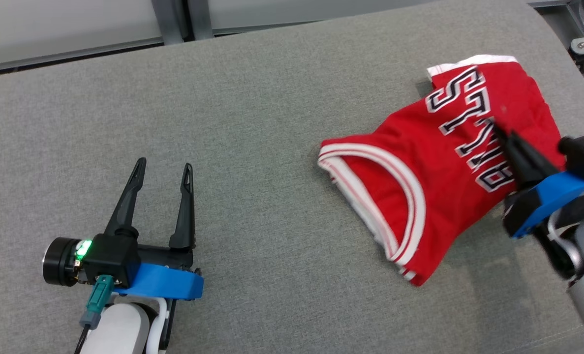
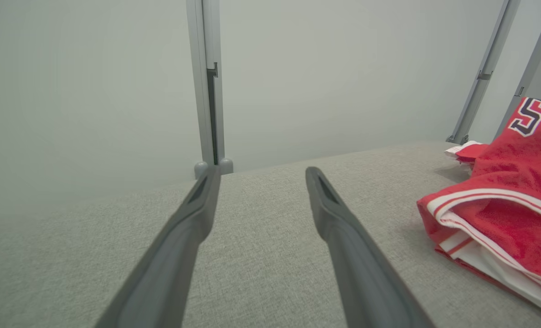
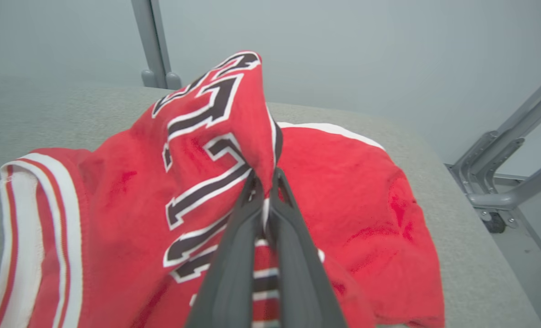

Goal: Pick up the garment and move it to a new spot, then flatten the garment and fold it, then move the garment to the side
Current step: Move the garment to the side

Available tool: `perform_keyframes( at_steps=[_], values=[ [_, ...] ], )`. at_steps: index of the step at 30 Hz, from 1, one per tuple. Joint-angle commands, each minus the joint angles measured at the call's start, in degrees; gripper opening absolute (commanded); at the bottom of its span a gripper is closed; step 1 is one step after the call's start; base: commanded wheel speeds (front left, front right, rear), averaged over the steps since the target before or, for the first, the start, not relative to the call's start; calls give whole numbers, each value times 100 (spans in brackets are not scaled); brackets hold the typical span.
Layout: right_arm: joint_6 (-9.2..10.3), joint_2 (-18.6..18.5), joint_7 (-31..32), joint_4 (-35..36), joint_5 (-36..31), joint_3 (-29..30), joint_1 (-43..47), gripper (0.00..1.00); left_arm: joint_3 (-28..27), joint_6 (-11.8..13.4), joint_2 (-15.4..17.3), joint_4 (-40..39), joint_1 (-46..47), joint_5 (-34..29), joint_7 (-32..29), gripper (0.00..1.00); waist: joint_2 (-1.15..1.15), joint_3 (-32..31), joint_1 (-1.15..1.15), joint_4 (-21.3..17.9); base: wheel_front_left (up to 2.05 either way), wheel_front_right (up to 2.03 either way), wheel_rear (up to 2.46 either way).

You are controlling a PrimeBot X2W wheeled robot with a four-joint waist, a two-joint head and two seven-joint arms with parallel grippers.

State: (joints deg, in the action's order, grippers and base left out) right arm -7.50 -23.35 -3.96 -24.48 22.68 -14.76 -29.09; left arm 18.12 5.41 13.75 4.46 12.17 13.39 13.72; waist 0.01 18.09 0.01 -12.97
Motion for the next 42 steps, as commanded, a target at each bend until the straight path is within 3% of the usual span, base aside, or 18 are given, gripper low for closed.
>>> perform_keyframes(
  at_steps=[1, 9, 25, 28, 29, 30, 31, 36, 42],
  values=[
    [2, -155, -51, -65, -27, 162, -180, 0, 21, -27, 32, -27, 126, -46, 1, 100, -1, 126, -1, 93, 0, 0, 0],
    [2, -666, 9, -567, -257, 1332, -419, 0, 164, -127, 44, 14, 377, -93, -8, 100, -1, 330, -1, 136, 0, 0, 0],
    [2, -421, 222, -1423, -925, 2284, -1021, 0, 382, -270, 91, -67, 979, -260, -38, 100, -1, 1039, -1, 275, 0, 0, 0],
    [2, -372, 165, -1614, -1060, 2380, -1144, 16, 429, -291, 84, -58, 1066, -283, -29, 100, -1, 1114, -1, 325, 0, 0, 0],
    [3, -342, 178, -1701, -1093, 2493, -1150, 39, 447, -299, 74, -45, 1085, -282, -24, 100, -1, 1119, -1, 343, 0, 0, 0],
    [3, -293, 242, -1790, -1141, 2613, -1131, 52, 467, -315, 68, -26, 1099, -275, -17, 100, -1, 1115, -1, 363, 0, 0, 0],
    [2, -239, 234, -1801, -1219, 2689, -1126, 100, 472, -323, 71, -5, 1108, -271, -4, 100, -1, 1105, -1, 373, 0, 0, 0],
    [2, -26, 74, -1665, -1530, 3143, -767, 100, 455, -268, 48, 79, 1021, -223, 40, 100, -1, 972, -1, 421, 0, 0, 0],
    [2, 401, -455, -842, -1645, 3239, 114, 100, 346, -171, 42, 229, 716, -82, 90, 100, -1, 529, -1, 431, 0, 0, 0]
  ],
)
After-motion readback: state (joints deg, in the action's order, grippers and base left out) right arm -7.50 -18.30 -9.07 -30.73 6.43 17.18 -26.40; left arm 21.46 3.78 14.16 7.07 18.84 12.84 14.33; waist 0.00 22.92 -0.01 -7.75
